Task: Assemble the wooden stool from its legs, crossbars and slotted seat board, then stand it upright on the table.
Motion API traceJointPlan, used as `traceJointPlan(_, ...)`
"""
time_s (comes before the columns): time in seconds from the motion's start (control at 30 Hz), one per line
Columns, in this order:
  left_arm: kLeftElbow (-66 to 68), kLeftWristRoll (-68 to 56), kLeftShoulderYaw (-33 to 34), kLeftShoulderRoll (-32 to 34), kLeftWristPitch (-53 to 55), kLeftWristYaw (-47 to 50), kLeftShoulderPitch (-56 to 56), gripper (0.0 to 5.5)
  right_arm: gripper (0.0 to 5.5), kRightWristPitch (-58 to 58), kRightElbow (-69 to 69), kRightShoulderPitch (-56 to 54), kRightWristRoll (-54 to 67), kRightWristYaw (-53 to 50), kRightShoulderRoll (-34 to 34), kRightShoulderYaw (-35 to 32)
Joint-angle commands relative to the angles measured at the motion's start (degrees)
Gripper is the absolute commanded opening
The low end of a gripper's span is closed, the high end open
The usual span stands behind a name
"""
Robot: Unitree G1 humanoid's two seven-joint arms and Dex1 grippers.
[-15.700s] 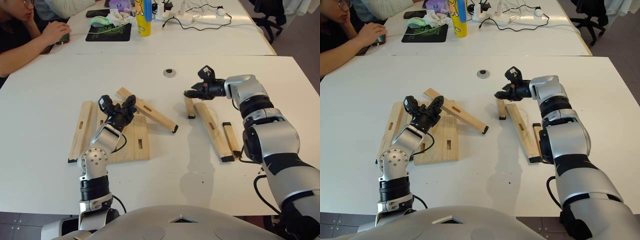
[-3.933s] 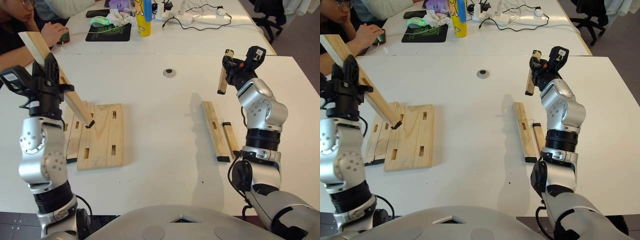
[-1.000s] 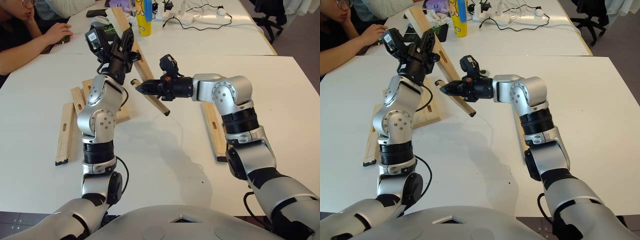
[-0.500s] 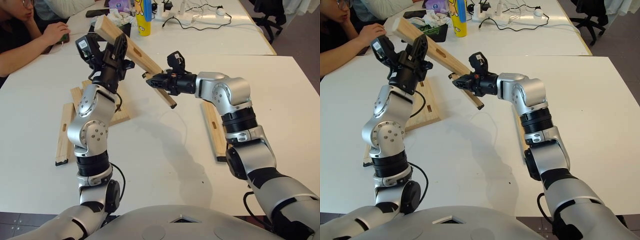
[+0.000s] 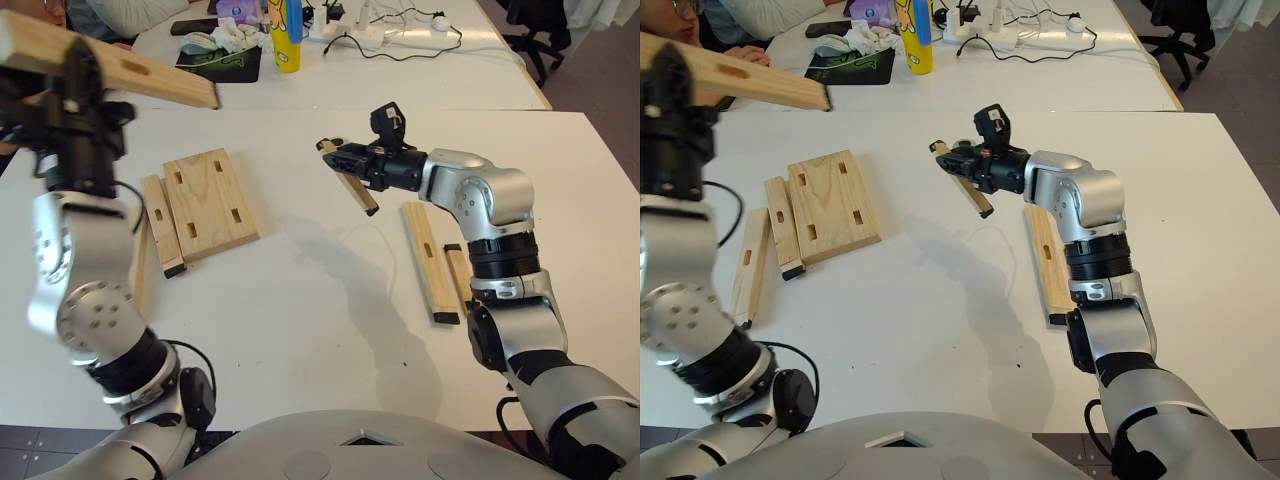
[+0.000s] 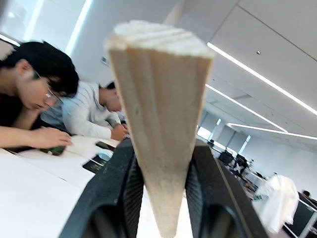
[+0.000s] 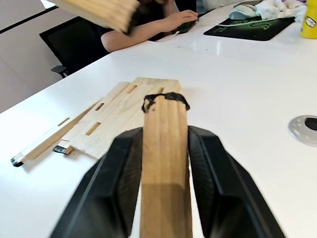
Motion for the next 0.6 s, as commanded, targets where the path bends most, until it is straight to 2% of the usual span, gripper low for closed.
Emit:
traceJointPlan(0.03,-3.92,-5.84,4.46,4.68,7.49,2.13,11.05,1.03,1.3,-0.31,-4.16,3.77,-0.02,-6.02,-1.21,-6.52)
traceJointPlan(0.13,-3.52,-8.12,5.21,7.12,11.4,3.14,16.14,1.03,1.3,-1.5,-5.76,5.19,-0.45,-8.98,-0.92,-8.88)
traceJointPlan(0.33,-2.41,-7.52,3.42,10.44,14.79,6.02,15.68,1.03,1.3,-2.22,-9.3,8.46,-0.7,-12.74,0.13,-10.2)
traceJointPlan(0.47,-3.48,-6.47,4.44,10.26,15.18,9.5,16.47,1.03,1.3,-2.75,-9.91,9.29,-0.75,-13.3,0.48,-9.58)
traceJointPlan(0.6,-7.6,-8.22,5.1,6.45,15.85,15.04,21.0,1.03,1.3,-3.16,-10.17,9.76,-0.94,-13.73,0.1,-9.8)
